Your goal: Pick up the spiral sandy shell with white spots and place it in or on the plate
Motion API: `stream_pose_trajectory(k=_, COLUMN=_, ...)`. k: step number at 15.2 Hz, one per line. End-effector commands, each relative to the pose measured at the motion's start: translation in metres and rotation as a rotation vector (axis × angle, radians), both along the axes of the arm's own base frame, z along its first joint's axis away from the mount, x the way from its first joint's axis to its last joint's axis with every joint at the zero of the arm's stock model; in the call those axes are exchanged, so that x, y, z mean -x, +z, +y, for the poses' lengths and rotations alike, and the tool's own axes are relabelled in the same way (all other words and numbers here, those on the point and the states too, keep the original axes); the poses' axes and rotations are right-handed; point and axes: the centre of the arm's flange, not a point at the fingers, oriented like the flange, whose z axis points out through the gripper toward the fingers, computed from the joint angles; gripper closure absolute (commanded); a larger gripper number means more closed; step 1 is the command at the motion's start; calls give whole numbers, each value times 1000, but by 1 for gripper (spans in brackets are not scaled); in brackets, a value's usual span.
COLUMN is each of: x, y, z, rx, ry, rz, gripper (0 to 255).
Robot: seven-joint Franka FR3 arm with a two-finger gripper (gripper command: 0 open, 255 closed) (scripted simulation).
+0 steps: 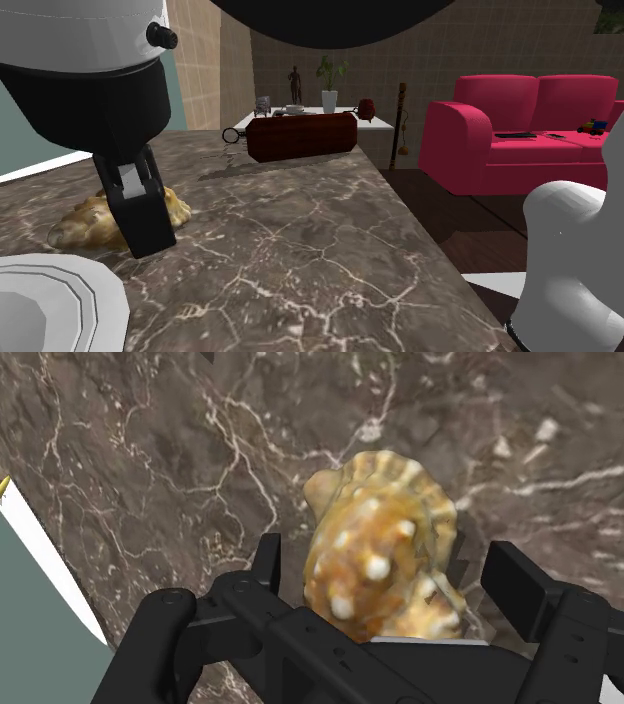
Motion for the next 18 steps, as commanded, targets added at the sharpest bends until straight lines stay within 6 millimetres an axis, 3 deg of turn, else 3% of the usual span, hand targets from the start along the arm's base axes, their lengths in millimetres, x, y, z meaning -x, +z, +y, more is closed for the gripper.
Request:
stream_pose_trajectory(k=1, x=0, y=0, z=0, rx=0, ry=0, rz=0, gripper=255)
stream_pose_trajectory(k=10, x=0, y=0, z=0, rx=0, ry=0, rz=0, gripper=255)
stream_pose_trajectory(k=18, x=0, y=42, z=0, rx=0, ry=0, rz=0, gripper=255)
